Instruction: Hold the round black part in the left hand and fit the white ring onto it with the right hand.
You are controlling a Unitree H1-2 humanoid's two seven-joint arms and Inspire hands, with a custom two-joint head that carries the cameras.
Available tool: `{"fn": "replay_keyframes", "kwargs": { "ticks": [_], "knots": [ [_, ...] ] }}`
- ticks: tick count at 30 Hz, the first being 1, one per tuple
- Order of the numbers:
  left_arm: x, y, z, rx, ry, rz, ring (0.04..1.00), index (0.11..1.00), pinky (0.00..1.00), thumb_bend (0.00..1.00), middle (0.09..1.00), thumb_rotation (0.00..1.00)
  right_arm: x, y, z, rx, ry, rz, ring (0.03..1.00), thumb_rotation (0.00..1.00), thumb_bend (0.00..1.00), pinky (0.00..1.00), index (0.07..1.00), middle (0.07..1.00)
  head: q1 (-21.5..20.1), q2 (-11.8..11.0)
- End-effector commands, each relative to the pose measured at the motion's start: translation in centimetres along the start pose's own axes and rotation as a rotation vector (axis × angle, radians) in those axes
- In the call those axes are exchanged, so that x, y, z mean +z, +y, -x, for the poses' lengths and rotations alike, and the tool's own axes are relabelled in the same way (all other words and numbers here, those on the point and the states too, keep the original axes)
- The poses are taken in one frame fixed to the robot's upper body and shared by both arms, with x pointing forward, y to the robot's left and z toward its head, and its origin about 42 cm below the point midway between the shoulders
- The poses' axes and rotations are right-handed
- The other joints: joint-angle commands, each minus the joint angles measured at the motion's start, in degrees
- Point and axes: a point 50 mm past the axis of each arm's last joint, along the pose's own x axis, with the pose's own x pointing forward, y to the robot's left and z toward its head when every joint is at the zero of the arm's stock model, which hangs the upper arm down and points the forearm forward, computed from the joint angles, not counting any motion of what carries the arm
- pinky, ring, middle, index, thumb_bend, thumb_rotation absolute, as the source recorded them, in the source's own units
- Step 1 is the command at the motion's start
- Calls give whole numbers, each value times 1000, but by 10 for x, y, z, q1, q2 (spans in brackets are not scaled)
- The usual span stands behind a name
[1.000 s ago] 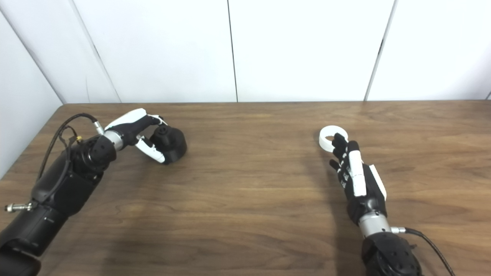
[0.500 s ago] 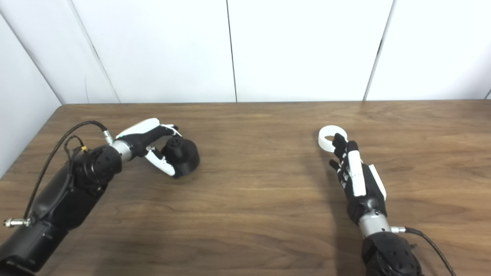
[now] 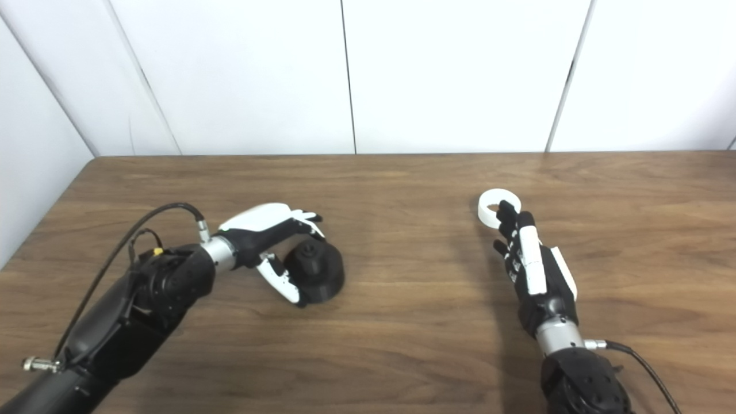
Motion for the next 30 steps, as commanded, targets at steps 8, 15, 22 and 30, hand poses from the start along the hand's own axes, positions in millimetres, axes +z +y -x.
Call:
{"fn": "replay_keyframes", "kwargs": {
  "ticks": [8,15,22,30],
  "knots": [
    [35,4,5,28,-109,-94,1000,699,938,870,986,207,24,4,-6,17,-95,1,979,1000,617,948,935,947,-1,4],
    [52,-11,7,21,-166,-98,1000,698,920,863,981,187,25,6,-4,10,-89,1,977,1000,617,944,932,947,-3,7],
    [58,-21,8,-2,-192,-78,1000,703,921,863,983,203,27,5,-4,13,-95,-8,979,1000,603,959,936,953,-5,8],
    [59,-25,8,-12,-195,-71,1000,699,924,867,983,199,34,0,-2,24,-114,7,979,1000,627,958,938,956,-7,11]
  ]
}}
